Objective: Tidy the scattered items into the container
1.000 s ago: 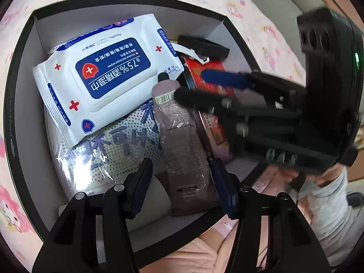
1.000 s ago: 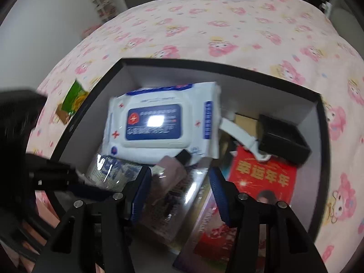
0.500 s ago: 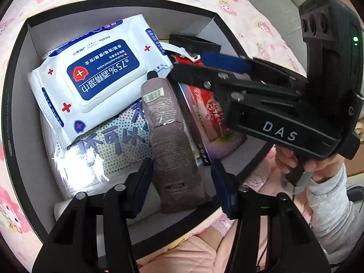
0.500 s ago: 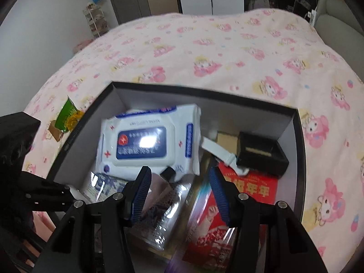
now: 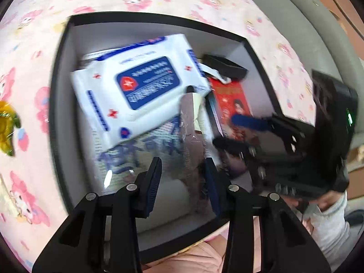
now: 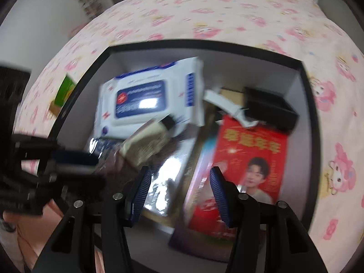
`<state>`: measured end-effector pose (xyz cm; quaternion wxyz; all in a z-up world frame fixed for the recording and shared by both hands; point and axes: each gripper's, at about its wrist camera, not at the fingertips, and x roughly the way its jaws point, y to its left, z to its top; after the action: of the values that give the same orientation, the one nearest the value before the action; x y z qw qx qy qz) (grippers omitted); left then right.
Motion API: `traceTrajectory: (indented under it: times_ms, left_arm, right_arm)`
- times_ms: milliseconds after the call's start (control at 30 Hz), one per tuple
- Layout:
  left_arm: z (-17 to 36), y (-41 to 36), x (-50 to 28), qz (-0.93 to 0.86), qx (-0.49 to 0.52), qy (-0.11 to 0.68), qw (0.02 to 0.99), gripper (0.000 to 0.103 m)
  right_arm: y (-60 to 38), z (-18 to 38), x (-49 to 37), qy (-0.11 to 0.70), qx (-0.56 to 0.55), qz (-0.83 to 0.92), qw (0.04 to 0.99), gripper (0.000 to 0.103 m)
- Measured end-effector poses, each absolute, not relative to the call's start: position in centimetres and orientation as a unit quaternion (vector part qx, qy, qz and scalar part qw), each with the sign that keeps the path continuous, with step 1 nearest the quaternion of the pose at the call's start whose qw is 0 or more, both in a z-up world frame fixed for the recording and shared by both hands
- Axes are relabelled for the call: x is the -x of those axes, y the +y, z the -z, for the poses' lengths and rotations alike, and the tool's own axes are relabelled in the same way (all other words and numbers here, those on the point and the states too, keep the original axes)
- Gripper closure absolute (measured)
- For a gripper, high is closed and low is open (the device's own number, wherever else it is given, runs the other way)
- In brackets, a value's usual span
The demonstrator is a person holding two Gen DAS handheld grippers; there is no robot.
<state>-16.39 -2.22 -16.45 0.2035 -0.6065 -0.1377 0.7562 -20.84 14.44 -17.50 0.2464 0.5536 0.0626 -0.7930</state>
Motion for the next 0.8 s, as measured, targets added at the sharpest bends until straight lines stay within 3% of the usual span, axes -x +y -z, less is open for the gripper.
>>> traceTrajectory:
  times_ms: [267,567,800]
  left_arm:
    - [17.8,-1.7,18.0,-0.732,0.614,-0.175,0.238,0.067]
    - [18.8,-0.9,17.9,-0.732,0.625,-0.161,0.219,0.067]
    - [20.0,0.6,18.0,-0.733,0.626,-0.15,0.221,0.068]
  right_arm:
    - [13.2,18.6,20.0,0.093,-0.572,0.771,0.263,0.054]
    - [12.5,18.9,19.9,0.128,-0.567,0.774,0.25,0.053]
    - [13.0,18.5,20.3,0.108,-0.568,0.78,0.239,0.052]
